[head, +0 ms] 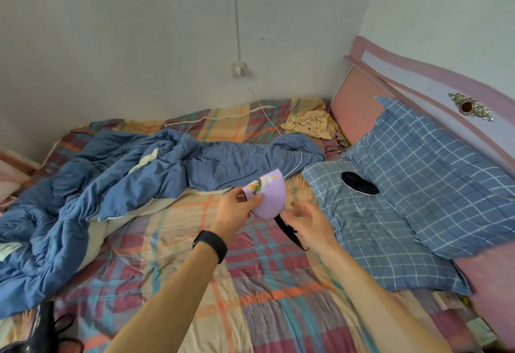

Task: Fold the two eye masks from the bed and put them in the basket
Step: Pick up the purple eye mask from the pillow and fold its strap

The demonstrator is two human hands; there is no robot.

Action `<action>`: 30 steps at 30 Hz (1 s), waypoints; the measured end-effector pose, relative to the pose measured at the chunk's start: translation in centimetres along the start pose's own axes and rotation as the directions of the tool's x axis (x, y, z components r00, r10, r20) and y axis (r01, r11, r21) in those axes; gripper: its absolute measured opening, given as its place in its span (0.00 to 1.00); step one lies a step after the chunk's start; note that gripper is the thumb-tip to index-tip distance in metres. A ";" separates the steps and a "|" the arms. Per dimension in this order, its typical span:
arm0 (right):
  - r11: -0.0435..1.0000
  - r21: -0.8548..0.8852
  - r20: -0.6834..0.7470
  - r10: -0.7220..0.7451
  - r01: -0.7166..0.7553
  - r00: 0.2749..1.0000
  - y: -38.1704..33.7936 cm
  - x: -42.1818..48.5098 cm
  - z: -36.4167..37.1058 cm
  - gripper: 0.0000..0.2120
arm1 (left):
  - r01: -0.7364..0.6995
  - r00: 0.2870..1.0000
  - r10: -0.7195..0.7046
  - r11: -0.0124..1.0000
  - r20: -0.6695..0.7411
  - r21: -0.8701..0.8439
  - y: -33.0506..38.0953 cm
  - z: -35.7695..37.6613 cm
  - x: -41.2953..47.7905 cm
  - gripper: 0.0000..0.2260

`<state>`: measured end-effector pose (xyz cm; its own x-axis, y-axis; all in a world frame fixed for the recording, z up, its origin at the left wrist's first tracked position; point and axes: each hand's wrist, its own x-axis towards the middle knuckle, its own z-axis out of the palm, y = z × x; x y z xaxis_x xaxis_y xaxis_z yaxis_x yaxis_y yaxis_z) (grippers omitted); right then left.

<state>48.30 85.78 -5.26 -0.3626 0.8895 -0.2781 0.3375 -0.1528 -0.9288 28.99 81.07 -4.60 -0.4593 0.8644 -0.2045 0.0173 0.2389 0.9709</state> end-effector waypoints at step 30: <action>0.946 0.284 0.142 -0.200 0.153 0.969 -5.9 0.9 -0.6 0.07 | -0.293 0.956 0.262 0.853 0.131 0.432 3.9 -2.6 -1.7 0.06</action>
<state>46.48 87.70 0.14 -0.5425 0.8316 -0.1187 0.0170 -0.1304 -0.9913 27.50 79.39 -0.14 -0.3181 0.9471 0.0429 0.5335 0.1414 0.8339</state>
